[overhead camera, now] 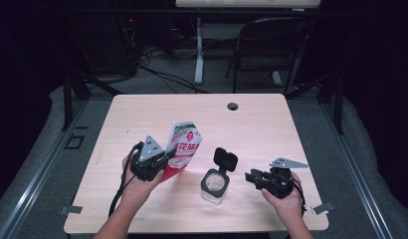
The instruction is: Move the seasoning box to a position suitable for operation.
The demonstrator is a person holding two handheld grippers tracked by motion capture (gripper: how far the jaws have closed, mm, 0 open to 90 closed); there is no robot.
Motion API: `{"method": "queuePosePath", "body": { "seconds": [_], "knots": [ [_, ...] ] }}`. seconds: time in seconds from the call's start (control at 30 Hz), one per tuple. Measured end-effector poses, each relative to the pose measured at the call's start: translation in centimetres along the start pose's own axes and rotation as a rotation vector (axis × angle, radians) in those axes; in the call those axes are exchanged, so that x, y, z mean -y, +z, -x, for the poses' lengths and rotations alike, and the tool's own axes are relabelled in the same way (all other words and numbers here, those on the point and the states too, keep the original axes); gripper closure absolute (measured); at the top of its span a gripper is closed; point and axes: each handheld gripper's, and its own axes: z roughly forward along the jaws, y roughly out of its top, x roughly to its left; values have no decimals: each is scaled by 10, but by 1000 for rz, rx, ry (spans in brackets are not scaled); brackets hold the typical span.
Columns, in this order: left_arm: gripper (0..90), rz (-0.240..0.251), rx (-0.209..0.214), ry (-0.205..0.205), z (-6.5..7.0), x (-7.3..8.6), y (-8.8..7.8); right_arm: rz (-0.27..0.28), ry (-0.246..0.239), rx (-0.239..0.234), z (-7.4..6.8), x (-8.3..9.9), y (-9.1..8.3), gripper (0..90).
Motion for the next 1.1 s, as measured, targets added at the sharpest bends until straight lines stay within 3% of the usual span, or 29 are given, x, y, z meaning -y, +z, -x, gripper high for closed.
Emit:
{"method": "queuePosePath", "body": {
  "seconds": [0.1,0.4,0.67,0.9,1.1],
  "knots": [
    [900,-3,15,4,1,3,1,-3,-6,2,0,0,-1,654],
    [900,15,24,-47,-3,19,-4,-3,-20,1,-2,-2,-1,660],
    [899,24,37,-76,-3,33,-12,-4,-56,-16,-14,-7,-4,669],
    [898,45,78,-143,-2,51,-18,-9,-88,-36,-27,-22,-16,701],
    [899,39,79,-157,-1,63,-18,-13,-100,-52,-37,-27,-21,729]
  ]
}}
